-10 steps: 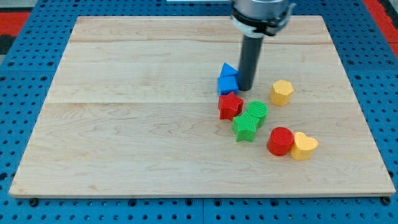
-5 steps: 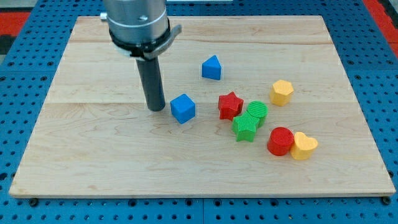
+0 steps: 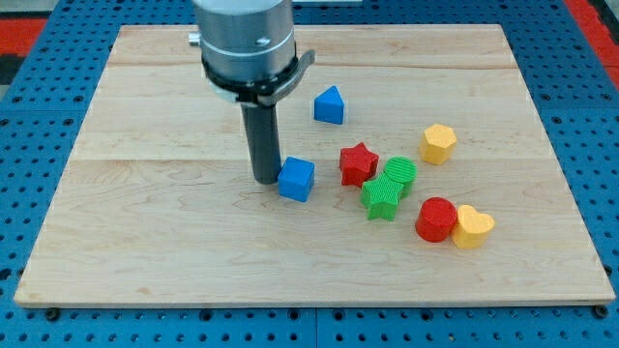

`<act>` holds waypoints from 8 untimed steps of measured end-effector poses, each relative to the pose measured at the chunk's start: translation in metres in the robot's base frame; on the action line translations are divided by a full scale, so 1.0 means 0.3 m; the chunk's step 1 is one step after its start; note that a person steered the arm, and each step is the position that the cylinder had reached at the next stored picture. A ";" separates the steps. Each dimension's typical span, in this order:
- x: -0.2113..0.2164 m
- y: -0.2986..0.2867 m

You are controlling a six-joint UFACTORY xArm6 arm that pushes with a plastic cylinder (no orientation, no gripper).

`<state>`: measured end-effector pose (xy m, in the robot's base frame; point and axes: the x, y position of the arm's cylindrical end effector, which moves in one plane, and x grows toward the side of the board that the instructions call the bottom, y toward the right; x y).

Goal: Separate the blue blocks from the group of blocks

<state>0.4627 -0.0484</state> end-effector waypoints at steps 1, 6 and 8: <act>-0.080 0.040; 0.162 0.324; 0.240 0.207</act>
<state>0.5348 0.0138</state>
